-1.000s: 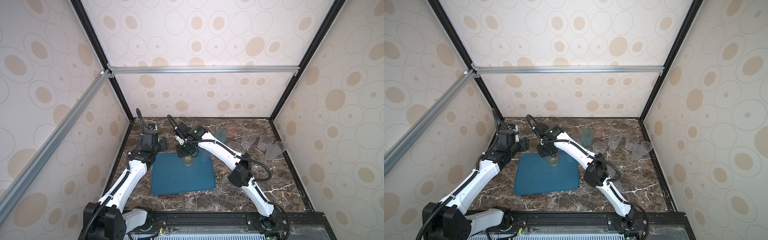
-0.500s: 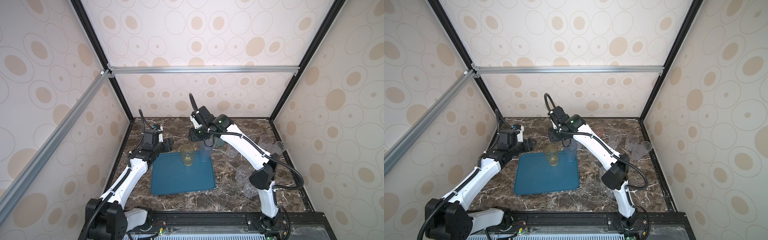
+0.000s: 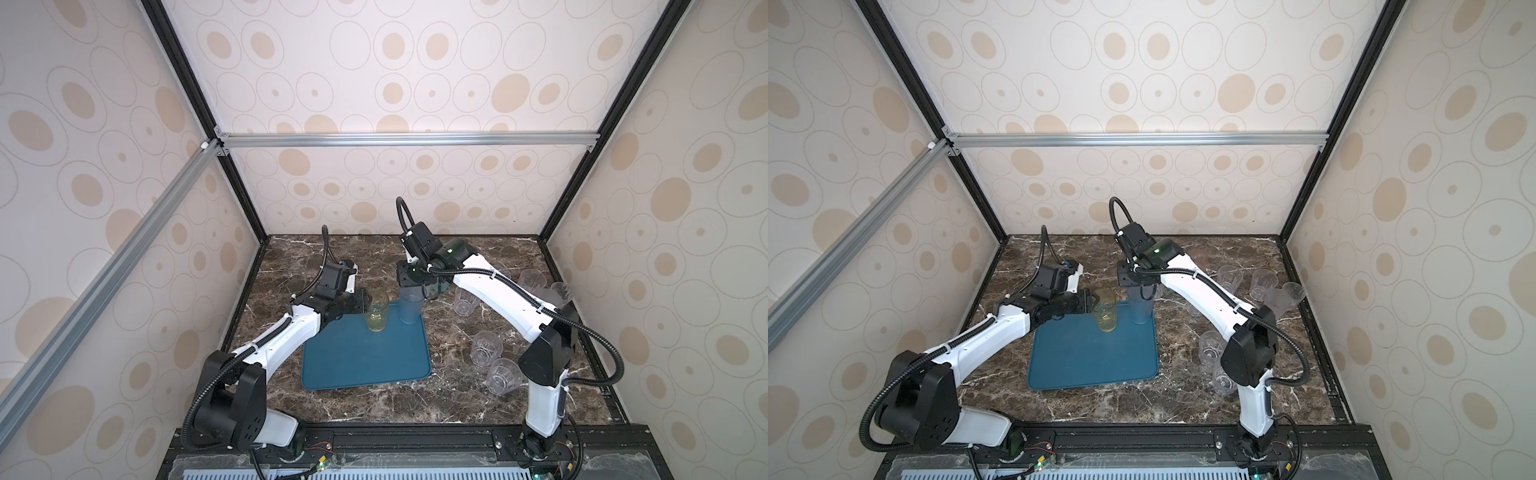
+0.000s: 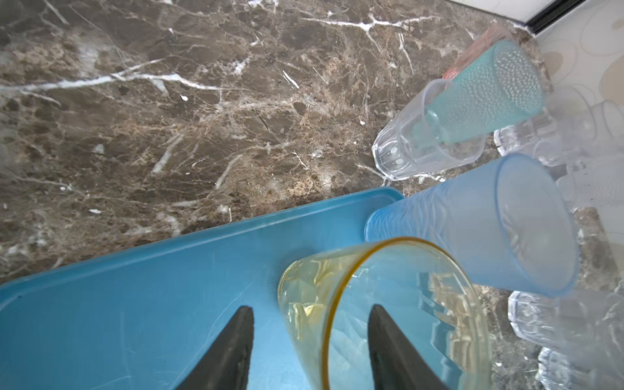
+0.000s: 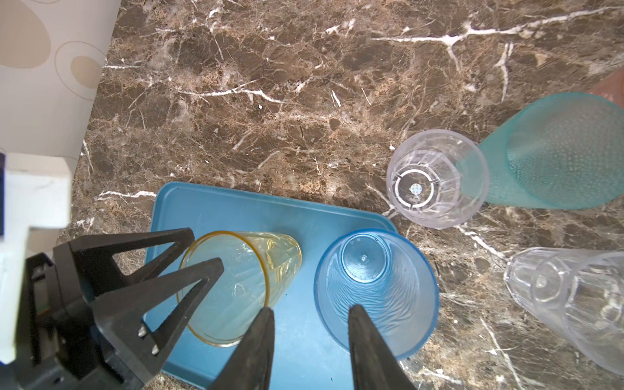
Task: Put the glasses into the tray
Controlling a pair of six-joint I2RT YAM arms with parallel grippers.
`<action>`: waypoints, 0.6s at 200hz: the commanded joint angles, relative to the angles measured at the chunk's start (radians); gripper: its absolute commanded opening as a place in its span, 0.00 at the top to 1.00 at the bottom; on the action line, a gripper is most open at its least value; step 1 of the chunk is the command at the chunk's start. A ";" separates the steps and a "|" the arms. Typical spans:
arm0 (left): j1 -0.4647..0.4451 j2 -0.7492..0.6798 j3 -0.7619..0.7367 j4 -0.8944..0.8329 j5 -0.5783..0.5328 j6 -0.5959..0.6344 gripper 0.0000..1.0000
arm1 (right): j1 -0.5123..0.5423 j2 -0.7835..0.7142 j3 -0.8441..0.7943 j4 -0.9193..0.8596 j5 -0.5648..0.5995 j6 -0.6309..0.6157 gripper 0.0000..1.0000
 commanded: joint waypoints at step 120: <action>-0.086 0.134 0.185 -0.090 -0.211 0.059 0.82 | -0.014 -0.039 -0.039 0.021 0.027 -0.004 0.61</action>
